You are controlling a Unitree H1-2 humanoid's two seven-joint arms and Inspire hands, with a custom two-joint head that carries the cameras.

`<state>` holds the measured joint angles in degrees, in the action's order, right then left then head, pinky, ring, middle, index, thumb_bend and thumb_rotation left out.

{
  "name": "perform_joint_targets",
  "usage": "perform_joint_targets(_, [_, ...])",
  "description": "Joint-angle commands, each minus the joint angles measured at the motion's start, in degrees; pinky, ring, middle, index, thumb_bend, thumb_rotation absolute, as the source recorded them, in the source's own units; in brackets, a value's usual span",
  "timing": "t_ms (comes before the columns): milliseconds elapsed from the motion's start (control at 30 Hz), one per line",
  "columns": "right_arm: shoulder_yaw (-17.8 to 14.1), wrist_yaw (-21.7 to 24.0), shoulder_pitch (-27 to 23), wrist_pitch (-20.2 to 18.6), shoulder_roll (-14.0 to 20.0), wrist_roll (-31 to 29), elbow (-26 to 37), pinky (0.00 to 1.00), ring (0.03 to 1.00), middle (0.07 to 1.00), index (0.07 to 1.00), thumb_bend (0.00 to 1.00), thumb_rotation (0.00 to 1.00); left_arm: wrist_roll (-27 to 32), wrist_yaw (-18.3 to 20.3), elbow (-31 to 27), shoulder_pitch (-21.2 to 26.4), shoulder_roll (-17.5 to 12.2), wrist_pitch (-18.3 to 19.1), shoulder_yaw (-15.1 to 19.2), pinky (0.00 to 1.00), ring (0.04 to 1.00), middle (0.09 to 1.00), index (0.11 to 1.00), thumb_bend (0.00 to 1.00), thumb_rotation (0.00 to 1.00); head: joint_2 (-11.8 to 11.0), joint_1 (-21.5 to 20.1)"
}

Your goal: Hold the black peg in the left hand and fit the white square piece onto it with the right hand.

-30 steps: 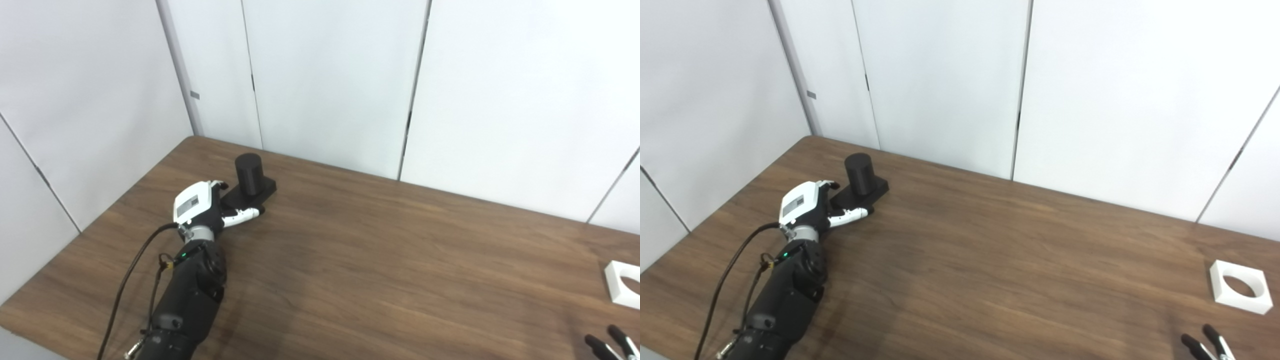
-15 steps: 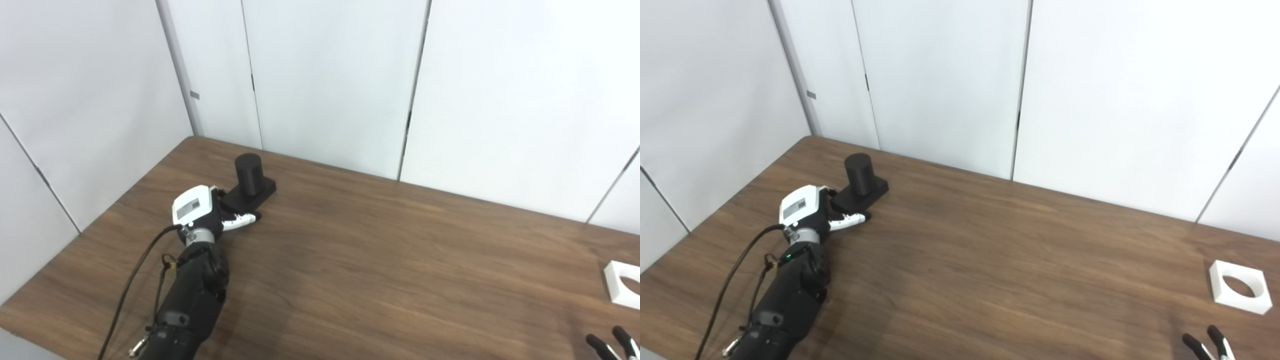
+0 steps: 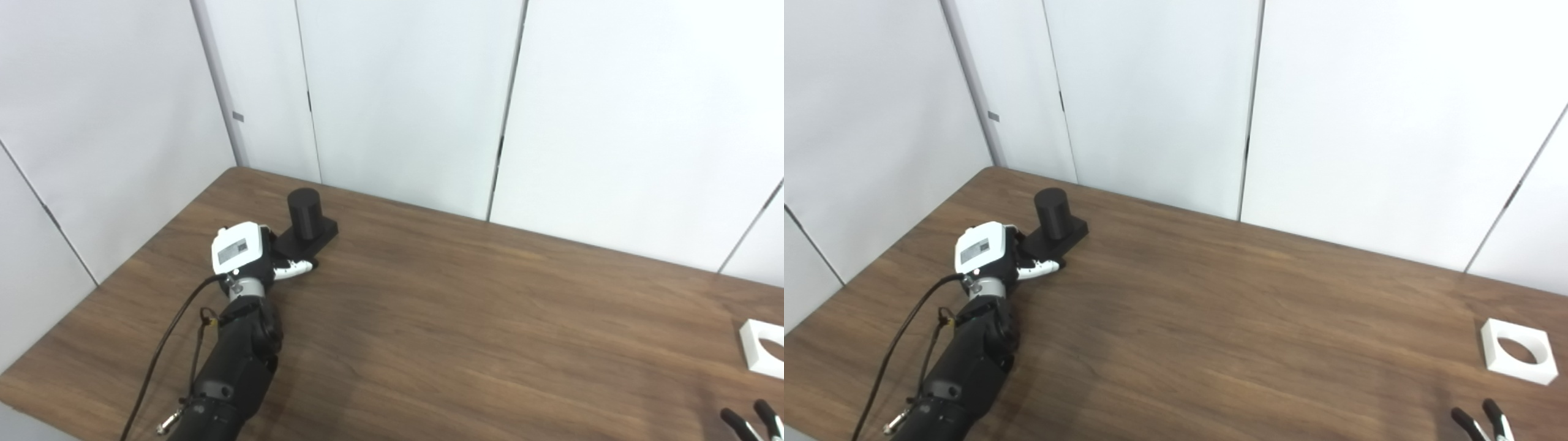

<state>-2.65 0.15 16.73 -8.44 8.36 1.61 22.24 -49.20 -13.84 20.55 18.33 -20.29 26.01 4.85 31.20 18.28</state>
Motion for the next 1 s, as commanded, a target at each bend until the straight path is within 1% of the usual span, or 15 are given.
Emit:
perform_joint_targets(0, [0.33, 0.67, -0.14, -0.29, -0.34, -0.12, 0.93, 1.0, 0.965, 0.885, 0.987, 0.56, 1.0, 1.47, -4.29, -0.45, 1.28, -1.46, -2.54, 0.07, 0.99, 0.88, 0.789, 0.504, 0.63, 0.21, 0.07, 0.06])
perform_joint_targets(33, [0.36, 0.68, -0.16, -0.13, -0.32, -0.07, 0.89, 1.0, 0.964, 0.882, 0.986, 0.55, 1.0, 2.19, -5.25, -0.33, 1.2, -1.51, -3.13, -0.01, 0.99, 0.872, 0.775, 0.491, 0.56, 0.12, 0.12, 0.03])
perform_joint_targets(67, [0.35, 0.67, -0.16, -0.1, -0.34, -0.11, 0.9, 1.0, 0.964, 0.881, 0.985, 0.55, 1.0, 2.69, -6.01, -0.26, 1.1, -1.61, -3.61, -0.17, 1.0, 0.866, 0.767, 0.486, 0.54, 0.09, 0.12, 0.03])
perform_joint_targets(133, [0.38, 0.63, -0.17, -0.11, -0.42, -0.1, 0.94, 1.0, 0.96, 0.877, 0.982, 0.56, 1.0, 3.3, -7.2, -0.07, 0.99, -1.87, -4.15, -0.62, 0.99, 0.849, 0.746, 0.482, 0.52, 0.06, 0.13, -0.02])
perform_joint_targets(200, [0.41, 0.53, -0.19, -0.24, -0.44, 0.14, 0.98, 1.0, 0.954, 0.875, 0.98, 0.55, 1.0, 4.13, -7.92, -0.2, 0.82, -2.06, -4.68, -0.96, 0.98, 0.836, 0.732, 0.481, 0.52, 0.06, 0.13, -0.02])
perform_joint_targets(367, [0.48, 0.49, -0.29, -0.15, -0.43, 0.42, 0.82, 1.0, 0.956, 0.876, 0.974, 0.55, 1.0, 6.84, -8.21, -0.85, 0.5, -2.31, -5.88, -1.25, 0.98, 0.828, 0.721, 0.48, 0.51, 0.05, 0.26, -0.49])
perform_joint_targets(467, [0.46, 0.41, -0.35, -0.6, -0.62, 0.32, 0.97, 1.0, 0.959, 0.878, 0.97, 0.56, 1.0, 8.58, -7.5, -1.86, 0.14, -2.29, -6.06, -1.28, 0.97, 0.828, 0.72, 0.48, 0.51, 0.05, 0.31, -0.76])
perform_joint_targets(567, [0.66, 0.28, -0.33, -0.94, -0.5, 1.2, 1.16, 1.0, 0.945, 0.874, 0.968, 0.56, 1.0, 9.72, -6.65, -3.13, -0.33, -2.28, -5.43, -1.48, 0.96, 0.836, 0.73, 0.48, 0.51, 0.05, 0.45, -1.24])
perform_joint_targets(700, [0.62, 0.18, -0.24, -1.78, -0.98, 1.14, 1.77, 1.0, 0.946, 0.875, 0.97, 0.55, 1.0, 10.93, -5.39, -6.27, -1.6, -1.87, -5.31, -1.86, 0.94, 0.842, 0.733, 0.482, 0.51, 0.05, 0.67, -1.94])
perform_joint_targets(767, [0.7, 0.27, -0.23, -1.87, -1.01, 1.15, 1.92, 1.0, 0.959, 0.882, 0.976, 0.53, 1.0, 12.02, -4.99, -7.86, -2.32, -1.49, -6.04, -1.92, 0.94, 0.847, 0.735, 0.483, 0.51, 0.05, 0.77, -2.2])
perform_joint_targets(900, [0.89, 0.1, -0.18, -2.9, -1.42, 1.33, 2.57, 1.0, 0.962, 0.883, 0.987, 0.51, 1.0, 14.03, -4.24, -11.54, -4.29, -0.96, -9.46, -2.92, 0.86, 0.851, 0.741, 0.484, 0.51, 0.05, 1.13, -3.27])
perform_joint_targets(967, [1.01, 0.02, -0.13, -3.36, -1.63, 1.33, 2.9, 1.0, 0.965, 0.883, 0.99, 0.49, 1.0, 14.74, -3.29, -13.49, -5.29, -0.86, -10.68, -3.63, 0.85, 0.856, 0.754, 0.485, 0.51, 0.06, 1.27, -3.84])
